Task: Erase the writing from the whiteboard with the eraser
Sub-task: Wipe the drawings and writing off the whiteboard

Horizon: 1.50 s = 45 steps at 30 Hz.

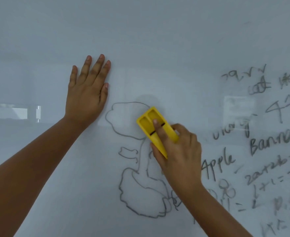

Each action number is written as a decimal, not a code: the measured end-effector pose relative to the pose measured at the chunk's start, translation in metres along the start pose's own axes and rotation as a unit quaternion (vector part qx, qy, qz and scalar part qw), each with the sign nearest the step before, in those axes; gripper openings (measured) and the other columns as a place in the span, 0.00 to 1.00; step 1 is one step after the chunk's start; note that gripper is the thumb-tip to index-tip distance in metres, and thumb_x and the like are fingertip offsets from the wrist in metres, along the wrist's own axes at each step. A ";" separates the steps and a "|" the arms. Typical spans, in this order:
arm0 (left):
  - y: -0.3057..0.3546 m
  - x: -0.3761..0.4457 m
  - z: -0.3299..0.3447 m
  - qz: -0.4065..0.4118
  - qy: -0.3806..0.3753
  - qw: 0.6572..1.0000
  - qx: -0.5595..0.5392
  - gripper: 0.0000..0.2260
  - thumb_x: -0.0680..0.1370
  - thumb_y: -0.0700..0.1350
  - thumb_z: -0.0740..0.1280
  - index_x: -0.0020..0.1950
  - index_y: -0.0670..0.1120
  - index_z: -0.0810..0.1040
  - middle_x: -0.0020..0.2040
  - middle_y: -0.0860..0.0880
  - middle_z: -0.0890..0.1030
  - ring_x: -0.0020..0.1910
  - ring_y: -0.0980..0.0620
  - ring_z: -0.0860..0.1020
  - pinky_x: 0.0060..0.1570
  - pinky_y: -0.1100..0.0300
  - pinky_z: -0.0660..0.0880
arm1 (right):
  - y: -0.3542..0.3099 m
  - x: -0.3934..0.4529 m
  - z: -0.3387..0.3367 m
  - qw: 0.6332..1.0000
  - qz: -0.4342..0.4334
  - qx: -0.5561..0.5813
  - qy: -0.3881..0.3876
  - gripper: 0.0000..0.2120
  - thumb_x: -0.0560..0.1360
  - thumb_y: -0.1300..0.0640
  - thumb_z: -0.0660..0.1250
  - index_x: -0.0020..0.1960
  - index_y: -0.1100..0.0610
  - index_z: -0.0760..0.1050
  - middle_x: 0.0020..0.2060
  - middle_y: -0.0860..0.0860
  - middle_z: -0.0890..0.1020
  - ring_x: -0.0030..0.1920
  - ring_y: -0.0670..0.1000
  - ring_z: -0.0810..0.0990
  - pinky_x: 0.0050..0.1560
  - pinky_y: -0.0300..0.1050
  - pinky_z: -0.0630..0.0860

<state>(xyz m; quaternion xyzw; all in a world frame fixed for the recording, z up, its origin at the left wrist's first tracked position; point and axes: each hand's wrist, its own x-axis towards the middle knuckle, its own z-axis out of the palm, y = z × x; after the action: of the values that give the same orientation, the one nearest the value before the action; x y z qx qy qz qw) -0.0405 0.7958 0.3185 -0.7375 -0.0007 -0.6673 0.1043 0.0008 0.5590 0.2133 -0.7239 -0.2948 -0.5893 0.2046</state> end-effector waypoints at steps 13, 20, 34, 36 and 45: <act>-0.003 -0.004 0.003 0.002 0.032 0.999 -0.021 0.22 0.82 0.45 0.49 0.76 0.45 0.62 0.76 0.46 0.63 0.76 0.45 0.58 0.74 0.46 0.51 | -0.010 0.008 0.010 0.999 -0.032 -0.007 0.020 0.28 0.70 0.47 0.68 0.69 0.45 0.65 0.51 0.58 0.78 0.39 0.59 0.74 0.36 0.51 0.71; -0.005 -0.007 0.007 -0.026 0.084 0.993 -0.082 0.27 0.75 0.30 0.52 0.75 0.41 0.64 0.74 0.45 0.68 0.75 0.45 0.62 0.74 0.50 0.52 | -0.038 0.053 0.013 0.997 -0.006 -0.029 0.070 0.27 0.71 0.47 0.67 0.68 0.45 0.66 0.54 0.57 0.77 0.42 0.59 0.74 0.38 0.50 0.70; -0.011 -0.008 0.002 0.000 0.045 0.997 -0.065 0.29 0.73 0.31 0.51 0.75 0.43 0.64 0.75 0.45 0.66 0.75 0.44 0.61 0.73 0.49 0.52 | -0.065 0.043 0.022 0.998 -0.024 -0.039 0.048 0.28 0.68 0.48 0.69 0.67 0.44 0.68 0.52 0.55 0.79 0.39 0.58 0.74 0.36 0.49 0.70; -0.012 -0.008 0.001 0.002 0.043 0.997 -0.063 0.29 0.74 0.29 0.53 0.75 0.43 0.64 0.75 0.45 0.66 0.75 0.44 0.60 0.73 0.48 0.52 | -0.070 0.019 0.027 0.995 -0.080 -0.050 0.014 0.31 0.65 0.49 0.71 0.66 0.42 0.68 0.50 0.53 0.80 0.38 0.56 0.75 0.35 0.47 0.69; -0.013 -0.007 0.005 0.007 0.052 0.997 -0.056 0.28 0.75 0.31 0.53 0.76 0.42 0.62 0.75 0.46 0.66 0.75 0.45 0.61 0.73 0.49 0.52 | -0.047 0.043 0.018 0.996 -0.060 -0.059 0.041 0.29 0.66 0.48 0.72 0.66 0.43 0.69 0.51 0.54 0.79 0.39 0.58 0.75 0.36 0.48 0.69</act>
<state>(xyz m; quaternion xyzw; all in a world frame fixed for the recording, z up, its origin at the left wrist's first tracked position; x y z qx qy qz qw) -0.0384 0.8100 0.3127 -0.7064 0.0469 -0.7030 0.0673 -0.0120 0.6129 0.2488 -0.6910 -0.2938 -0.6459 0.1378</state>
